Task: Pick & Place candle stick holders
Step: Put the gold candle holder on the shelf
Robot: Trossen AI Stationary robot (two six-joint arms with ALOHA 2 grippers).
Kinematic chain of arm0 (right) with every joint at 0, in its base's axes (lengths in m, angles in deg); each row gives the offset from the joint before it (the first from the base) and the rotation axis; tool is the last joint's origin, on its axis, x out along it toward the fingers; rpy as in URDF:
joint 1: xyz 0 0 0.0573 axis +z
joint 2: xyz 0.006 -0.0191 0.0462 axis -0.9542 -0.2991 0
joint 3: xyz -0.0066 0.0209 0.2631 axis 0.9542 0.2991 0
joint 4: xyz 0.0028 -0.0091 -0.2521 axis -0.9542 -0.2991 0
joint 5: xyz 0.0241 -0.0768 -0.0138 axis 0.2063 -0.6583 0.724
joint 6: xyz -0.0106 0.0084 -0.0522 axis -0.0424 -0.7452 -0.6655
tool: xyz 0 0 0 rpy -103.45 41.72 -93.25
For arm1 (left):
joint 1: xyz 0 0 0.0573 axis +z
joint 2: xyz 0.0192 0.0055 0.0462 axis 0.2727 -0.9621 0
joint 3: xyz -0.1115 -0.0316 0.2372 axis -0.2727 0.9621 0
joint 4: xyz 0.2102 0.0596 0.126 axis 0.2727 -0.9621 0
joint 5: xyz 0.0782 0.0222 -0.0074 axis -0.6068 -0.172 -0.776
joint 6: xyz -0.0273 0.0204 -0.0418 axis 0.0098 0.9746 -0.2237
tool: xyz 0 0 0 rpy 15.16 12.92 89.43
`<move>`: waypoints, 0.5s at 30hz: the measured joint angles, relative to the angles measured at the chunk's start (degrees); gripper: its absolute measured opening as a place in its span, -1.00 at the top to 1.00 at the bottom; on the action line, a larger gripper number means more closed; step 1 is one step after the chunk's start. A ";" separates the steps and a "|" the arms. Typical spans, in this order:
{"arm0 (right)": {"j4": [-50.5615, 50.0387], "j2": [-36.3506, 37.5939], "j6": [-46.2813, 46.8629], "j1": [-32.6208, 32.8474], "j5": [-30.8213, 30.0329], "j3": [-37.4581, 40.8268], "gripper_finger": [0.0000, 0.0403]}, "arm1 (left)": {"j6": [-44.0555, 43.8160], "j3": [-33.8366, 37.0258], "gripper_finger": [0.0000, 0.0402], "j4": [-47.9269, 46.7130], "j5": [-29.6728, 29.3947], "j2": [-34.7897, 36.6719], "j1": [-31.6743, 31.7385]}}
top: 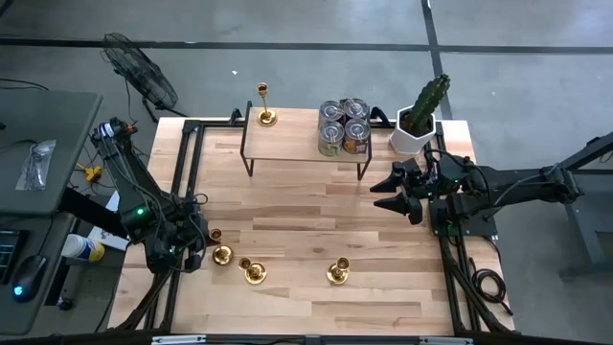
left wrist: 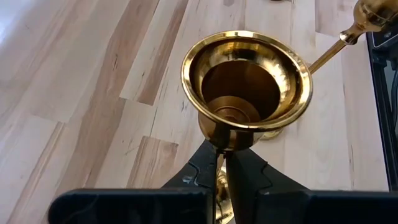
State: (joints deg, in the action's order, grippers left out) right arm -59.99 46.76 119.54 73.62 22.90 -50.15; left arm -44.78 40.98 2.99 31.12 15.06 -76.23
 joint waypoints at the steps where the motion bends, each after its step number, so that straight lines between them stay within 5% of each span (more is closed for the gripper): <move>1: 0.00 0.00 0.00 0.01 0.00 0.00 -0.25 | 0.00 0.00 0.94 0.00 -0.03 0.00 0.02; 15: 0.07 0.00 0.02 0.00 0.00 0.00 -0.25 | -0.54 -1.30 0.94 0.38 -7.47 0.01 0.02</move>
State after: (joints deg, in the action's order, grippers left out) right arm -59.92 46.76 119.56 73.62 22.90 -50.15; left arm -45.32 39.68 3.37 23.65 15.07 -76.20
